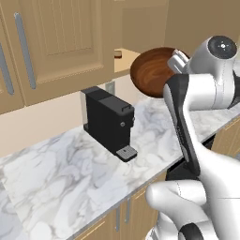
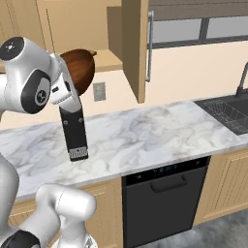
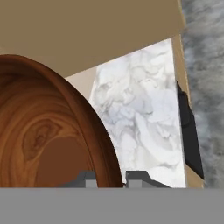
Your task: Pick the mug and place it in the sink. Pick the bowl and place it in the open cabinet and then close the cabinet.
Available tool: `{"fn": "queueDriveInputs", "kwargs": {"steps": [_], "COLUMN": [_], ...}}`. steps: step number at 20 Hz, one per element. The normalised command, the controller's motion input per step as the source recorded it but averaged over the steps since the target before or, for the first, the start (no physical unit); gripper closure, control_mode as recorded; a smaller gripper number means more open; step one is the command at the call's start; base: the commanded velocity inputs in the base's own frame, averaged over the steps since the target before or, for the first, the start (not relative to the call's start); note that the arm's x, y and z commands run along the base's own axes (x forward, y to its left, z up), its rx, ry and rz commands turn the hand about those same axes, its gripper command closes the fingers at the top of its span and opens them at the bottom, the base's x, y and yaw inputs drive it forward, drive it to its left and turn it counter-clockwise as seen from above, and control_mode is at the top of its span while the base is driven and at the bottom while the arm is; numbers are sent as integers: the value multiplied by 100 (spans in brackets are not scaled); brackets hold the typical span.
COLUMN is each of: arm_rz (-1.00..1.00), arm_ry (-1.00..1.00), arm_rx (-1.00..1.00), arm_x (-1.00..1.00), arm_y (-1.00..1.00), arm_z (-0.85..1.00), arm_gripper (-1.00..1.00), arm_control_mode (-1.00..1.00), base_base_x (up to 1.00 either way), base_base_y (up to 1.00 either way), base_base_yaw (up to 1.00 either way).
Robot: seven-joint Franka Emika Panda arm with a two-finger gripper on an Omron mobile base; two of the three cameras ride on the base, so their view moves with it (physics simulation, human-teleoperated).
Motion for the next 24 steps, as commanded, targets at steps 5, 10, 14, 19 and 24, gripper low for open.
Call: {"fn": "queueDriveInputs", "kwargs": {"steps": [5,10,14,19,24], "arm_rz": [0,0,0,0,-1], "arm_ry": [0,0,0,0,0], "arm_rx": [9,15,13,6,0], "arm_x": [37,32,33,40,46], "arm_y": [0,0,0,0,0], "arm_z": [0,0,0,0,0], "arm_gripper": [100,100,100,100,100], "arm_control_mode": [-100,-100,-100,-100,-100], "base_base_x": [0,0,0,0,0], "base_base_y": [0,0,0,0,0], "base_base_yaw": [0,0,0,0,0]}}
